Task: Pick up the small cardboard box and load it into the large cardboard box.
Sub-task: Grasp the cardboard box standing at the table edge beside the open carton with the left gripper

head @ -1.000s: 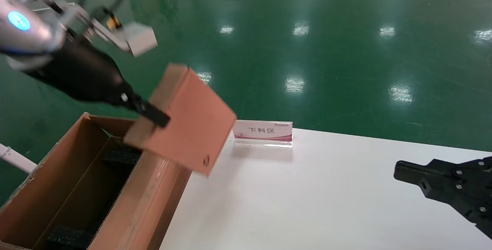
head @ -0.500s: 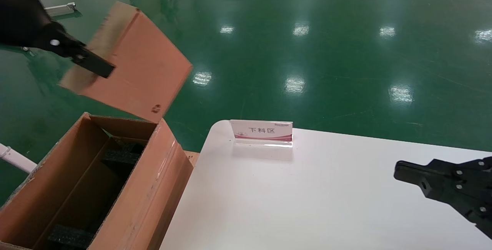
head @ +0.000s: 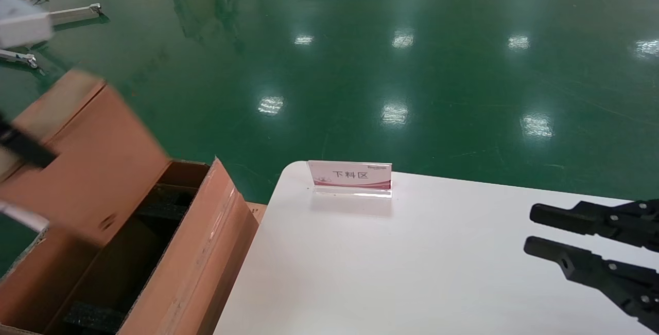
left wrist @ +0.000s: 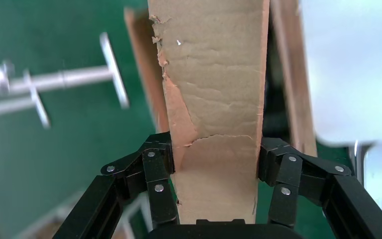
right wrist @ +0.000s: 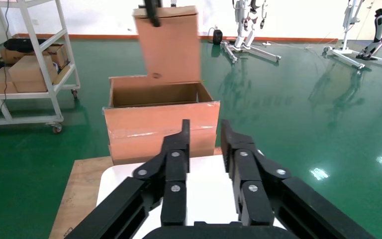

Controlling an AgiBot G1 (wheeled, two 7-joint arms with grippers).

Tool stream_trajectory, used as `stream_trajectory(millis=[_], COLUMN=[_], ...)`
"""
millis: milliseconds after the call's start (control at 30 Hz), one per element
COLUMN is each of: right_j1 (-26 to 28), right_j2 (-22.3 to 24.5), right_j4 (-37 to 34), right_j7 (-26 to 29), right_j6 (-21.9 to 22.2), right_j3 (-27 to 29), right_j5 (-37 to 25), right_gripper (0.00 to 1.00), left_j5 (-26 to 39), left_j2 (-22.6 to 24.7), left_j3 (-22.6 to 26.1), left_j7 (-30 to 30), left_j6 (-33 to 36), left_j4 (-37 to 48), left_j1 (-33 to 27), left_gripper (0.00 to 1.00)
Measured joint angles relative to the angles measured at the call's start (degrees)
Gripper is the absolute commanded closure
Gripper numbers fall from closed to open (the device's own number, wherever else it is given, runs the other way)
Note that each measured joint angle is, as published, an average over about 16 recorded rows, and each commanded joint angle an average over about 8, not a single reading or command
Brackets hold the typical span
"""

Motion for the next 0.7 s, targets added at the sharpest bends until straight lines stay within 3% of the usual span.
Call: stream_trajectory(millis=[167, 300, 700], right_j1=[0.0, 0.0, 0.0], right_j2=[0.0, 0.0, 0.0], right_j4=[0.0, 0.0, 0.0], right_j7=[0.0, 0.0, 0.0], right_j6=[0.0, 0.0, 0.0], right_j3=[0.0, 0.0, 0.0], right_j5=[0.0, 0.0, 0.0], right_gripper=[0.0, 0.0, 0.0], left_j5=[-3.47, -4.76, -4.88], left_j2=[1.83, 2.26, -0.24], left_j3=[9.38, 14.09, 19.82], left_j7=[0.14, 0.69, 4.22], left_j6=[0.0, -0.01, -1.66], left_j4=[1.31, 2.6, 6.47], left_j1=[-2.82, -3.97, -5.1], left_gripper=[1.0, 1.0, 1.0])
